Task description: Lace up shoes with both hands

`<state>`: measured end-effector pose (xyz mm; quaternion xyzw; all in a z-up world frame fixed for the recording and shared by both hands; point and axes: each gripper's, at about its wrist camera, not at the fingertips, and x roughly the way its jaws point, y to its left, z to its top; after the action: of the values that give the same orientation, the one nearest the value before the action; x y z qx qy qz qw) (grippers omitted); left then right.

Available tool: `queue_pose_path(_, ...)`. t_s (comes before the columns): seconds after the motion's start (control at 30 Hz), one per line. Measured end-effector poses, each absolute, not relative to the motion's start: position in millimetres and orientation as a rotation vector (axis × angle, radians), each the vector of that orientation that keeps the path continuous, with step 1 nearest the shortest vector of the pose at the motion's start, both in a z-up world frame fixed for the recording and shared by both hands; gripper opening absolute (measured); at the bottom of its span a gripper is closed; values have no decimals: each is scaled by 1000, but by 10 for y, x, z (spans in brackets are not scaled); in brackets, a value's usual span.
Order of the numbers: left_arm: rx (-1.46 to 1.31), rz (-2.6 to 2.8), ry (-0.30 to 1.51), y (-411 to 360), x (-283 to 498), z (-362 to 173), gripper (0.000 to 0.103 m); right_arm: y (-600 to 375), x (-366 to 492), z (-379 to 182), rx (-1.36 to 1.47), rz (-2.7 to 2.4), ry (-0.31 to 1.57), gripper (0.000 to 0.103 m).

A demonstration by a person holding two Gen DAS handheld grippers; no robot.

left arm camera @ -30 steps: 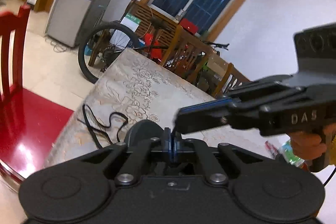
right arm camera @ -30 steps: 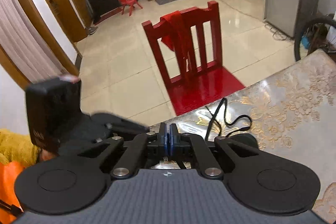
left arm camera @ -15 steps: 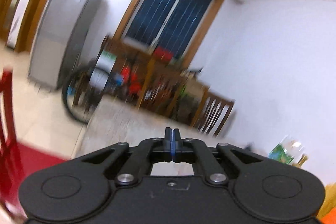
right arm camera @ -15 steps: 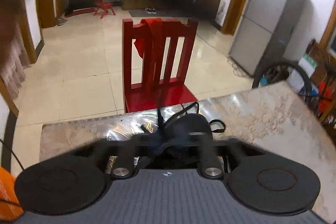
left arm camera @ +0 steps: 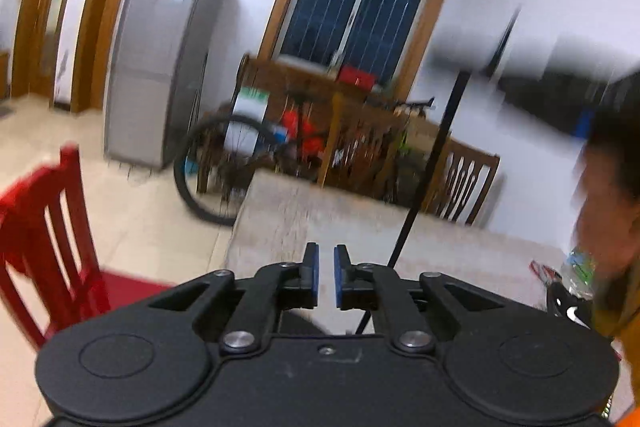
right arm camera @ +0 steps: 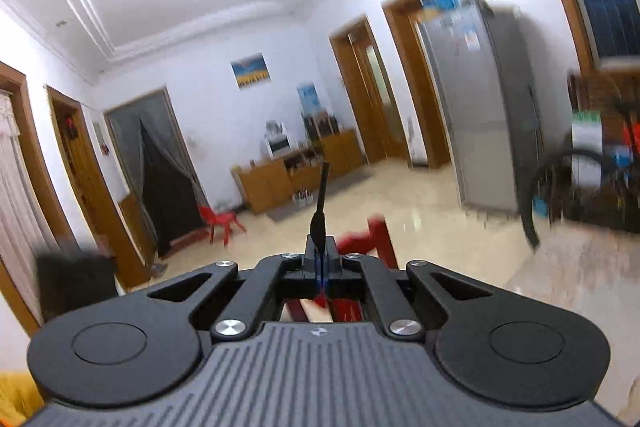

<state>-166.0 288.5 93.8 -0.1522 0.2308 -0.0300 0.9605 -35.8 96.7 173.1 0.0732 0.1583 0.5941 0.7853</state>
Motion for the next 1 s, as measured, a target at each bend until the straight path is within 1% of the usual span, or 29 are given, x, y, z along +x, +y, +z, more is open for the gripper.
queue_pose_path(0.07,-325,-59,513,2890,-1670,802,13,933,-422,1993,179,1312,248,1)
queue_pose_path(0.2,-331,-14,573,2961,-1703,579,13,912,-518,2512,199,1358,73,1)
queue_pose_path(0.3,-383,1,585,3052,-1804,492,15,1003,-525,2694,171,1375,10,1)
queue_pose_path(0.37,-401,21,589,3119,-1891,473,19,1023,-549,2716,151,1395,3,1)
queue_pose_path(0.43,-408,46,590,3205,-1926,462,19,1015,-581,2623,131,1450,47,1)
queue_pose_path(0.5,-413,69,598,3283,-1962,460,19,972,-645,2462,109,1540,131,1)
queue_pose_path(0.57,-415,97,605,3357,-1988,424,20,931,-705,2238,91,1649,257,2)
queue_pose_path(0.6,-415,111,611,3392,-1999,404,21,946,-729,2086,64,1711,351,2)
queue_pose_path(0.63,-416,117,619,3425,-2003,385,21,994,-762,1896,2,1764,467,6)
queue_pose_path(0.67,-419,120,627,3445,-1997,371,21,1056,-820,1679,-102,1780,575,13)
queue_pose_path(0.7,-421,122,635,3464,-1990,356,21,1108,-901,1464,-228,1741,637,16)
queue_pose_path(0.73,-419,117,643,3475,-1966,341,24,1142,-982,1252,-363,1667,660,25)
queue_pose_path(0.77,-416,112,650,3485,-1942,326,27,1159,-1043,1051,-496,1587,660,28)
queue_pose_path(0.8,-409,108,654,3488,-1913,315,29,1160,-1065,896,-591,1524,654,28)
queue_pose_path(0.83,-401,100,659,3482,-1872,297,31,1149,-1026,812,-626,1488,663,28)
queue_pose_path(0.9,-387,82,668,3455,-1793,266,31,1114,-836,730,-604,1441,711,31)
queue_pose_path(0.97,-380,69,672,3409,-1709,226,31,1070,-480,736,-442,1369,770,43)
queue_pose_path(1.0,-384,61,675,3388,-1683,204,31,1071,-306,707,-359,1309,783,44)
